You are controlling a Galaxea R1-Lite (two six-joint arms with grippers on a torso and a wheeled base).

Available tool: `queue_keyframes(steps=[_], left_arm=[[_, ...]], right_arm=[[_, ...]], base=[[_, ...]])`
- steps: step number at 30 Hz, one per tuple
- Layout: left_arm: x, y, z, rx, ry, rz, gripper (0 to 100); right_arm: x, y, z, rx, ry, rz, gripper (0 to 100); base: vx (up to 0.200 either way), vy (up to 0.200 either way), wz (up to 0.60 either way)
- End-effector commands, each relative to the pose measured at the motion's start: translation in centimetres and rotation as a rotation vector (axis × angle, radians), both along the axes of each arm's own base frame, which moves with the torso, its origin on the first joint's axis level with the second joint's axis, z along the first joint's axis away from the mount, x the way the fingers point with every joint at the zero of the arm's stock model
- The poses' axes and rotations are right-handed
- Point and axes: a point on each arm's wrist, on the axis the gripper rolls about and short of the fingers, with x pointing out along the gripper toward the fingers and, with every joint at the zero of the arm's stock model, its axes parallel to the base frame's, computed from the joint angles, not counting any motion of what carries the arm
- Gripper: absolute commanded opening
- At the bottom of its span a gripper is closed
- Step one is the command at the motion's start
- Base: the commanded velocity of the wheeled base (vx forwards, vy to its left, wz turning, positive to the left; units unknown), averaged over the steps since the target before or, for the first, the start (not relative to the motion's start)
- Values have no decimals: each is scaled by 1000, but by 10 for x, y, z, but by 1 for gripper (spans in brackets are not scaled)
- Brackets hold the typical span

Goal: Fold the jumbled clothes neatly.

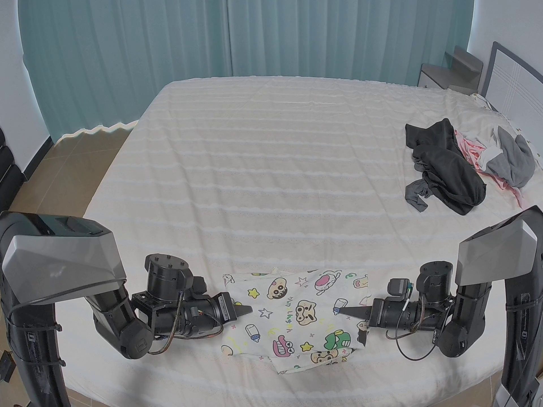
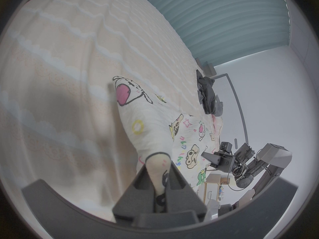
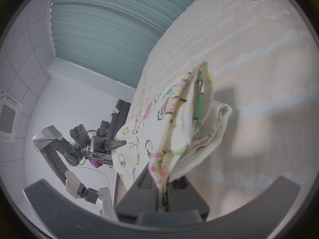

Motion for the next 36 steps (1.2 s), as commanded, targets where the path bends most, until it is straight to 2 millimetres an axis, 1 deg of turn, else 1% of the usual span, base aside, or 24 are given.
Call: queue_keyframes(steps=[1,5,9,13,21,24,29,33,36], left_arm=[[-2,-2,14,-32,-21,6,0],[-3,-3,24,-63,-21,19,0],[-3,-3,25,-67,-19,22,0],[-5,-4,27,-70,-24,16,0],[-13,-16,34,-63,-9,-28,0],[-14,-18,37,-65,-18,-29,0],[-17,-22,38,-62,-20,-39,0],[-22,-26,39,-62,-22,-53,0],[-23,-29,40,-64,-24,-63,0]], right_arm=[[-3,-2,12,11,-24,-2,0],[-4,-1,22,50,-8,-22,0],[-7,-2,28,58,-15,-22,0],[-10,-3,30,59,-15,-21,0],[-13,-4,33,62,-23,-23,0],[-15,-5,37,64,-28,-21,0],[-18,-6,40,64,-29,-22,0],[-23,-10,47,68,-40,-30,0],[-25,-11,47,65,-36,-34,0]], base=[[0,0,0],[0,0,0],[0,0,0],[0,-200,0],[0,-200,0],[0,-200,0],[0,-200,0],[0,-200,0],[0,-200,0]])
